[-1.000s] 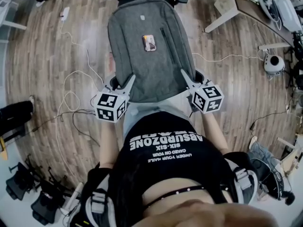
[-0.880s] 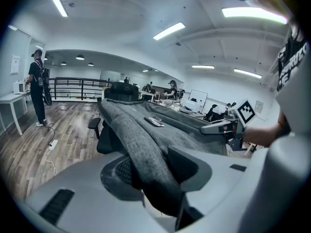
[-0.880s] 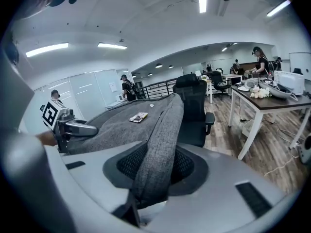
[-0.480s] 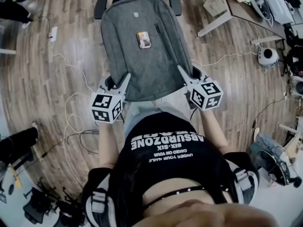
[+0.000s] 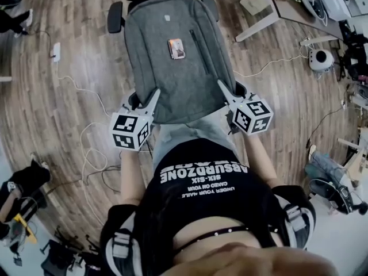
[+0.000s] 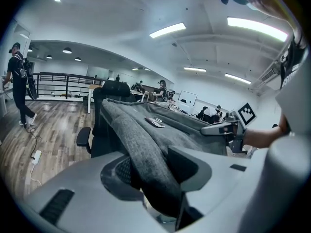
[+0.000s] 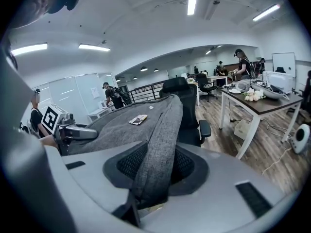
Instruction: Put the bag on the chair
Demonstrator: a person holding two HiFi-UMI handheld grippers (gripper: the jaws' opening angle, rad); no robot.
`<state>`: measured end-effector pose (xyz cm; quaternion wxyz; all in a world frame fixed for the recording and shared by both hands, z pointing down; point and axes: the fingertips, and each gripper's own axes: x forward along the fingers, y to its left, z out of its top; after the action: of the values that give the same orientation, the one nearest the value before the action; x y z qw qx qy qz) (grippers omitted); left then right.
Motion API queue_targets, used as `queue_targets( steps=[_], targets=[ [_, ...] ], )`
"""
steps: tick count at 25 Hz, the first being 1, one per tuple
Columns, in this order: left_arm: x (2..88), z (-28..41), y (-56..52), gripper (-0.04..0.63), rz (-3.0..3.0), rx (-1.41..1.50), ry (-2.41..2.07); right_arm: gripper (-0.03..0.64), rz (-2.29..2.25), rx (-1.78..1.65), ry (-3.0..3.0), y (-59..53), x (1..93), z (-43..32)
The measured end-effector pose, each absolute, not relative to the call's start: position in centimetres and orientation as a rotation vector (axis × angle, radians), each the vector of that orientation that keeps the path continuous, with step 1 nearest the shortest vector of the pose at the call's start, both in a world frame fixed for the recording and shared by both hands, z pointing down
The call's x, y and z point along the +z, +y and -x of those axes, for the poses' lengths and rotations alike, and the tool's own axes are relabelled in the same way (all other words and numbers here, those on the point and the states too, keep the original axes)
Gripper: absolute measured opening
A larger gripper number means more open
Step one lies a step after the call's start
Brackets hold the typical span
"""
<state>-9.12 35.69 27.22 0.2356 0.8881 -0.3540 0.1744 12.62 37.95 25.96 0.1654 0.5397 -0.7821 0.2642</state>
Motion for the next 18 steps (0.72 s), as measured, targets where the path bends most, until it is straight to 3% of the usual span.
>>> queue_targets(
  steps=[18],
  targets=[
    [28.0, 8.7, 21.2, 0.166, -2.327, 0.552, -1.099, 0.132, -1.382, 0.819, -2.317, 21.1, 28.1, -13.1]
  ],
)
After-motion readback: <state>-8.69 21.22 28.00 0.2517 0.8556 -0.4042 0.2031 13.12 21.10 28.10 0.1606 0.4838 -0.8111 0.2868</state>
